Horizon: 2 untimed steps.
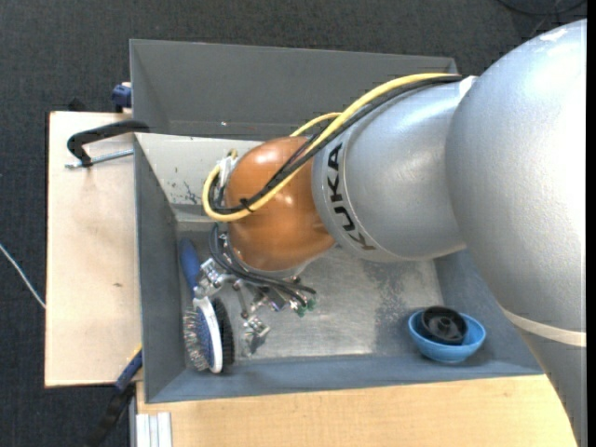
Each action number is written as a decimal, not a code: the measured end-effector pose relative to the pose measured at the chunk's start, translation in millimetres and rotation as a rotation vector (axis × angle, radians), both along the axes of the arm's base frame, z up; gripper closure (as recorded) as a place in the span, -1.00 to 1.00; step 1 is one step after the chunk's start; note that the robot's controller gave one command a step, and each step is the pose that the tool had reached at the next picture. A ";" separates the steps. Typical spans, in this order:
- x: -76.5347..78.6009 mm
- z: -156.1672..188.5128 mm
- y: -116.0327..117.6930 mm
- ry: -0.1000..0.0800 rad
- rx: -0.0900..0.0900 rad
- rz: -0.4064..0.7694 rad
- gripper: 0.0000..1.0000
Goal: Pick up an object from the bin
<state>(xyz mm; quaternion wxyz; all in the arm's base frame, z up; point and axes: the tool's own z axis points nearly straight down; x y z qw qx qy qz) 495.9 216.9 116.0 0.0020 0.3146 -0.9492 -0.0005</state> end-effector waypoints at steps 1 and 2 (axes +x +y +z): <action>-0.5 -32.0 4.3 -0.010 0.005 0.361 -1.00; 0.7 -30.9 3.9 -0.012 0.005 0.358 1.00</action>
Offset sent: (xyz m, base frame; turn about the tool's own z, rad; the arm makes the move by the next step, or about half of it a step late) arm -0.0015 0.0020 -0.0328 -0.3597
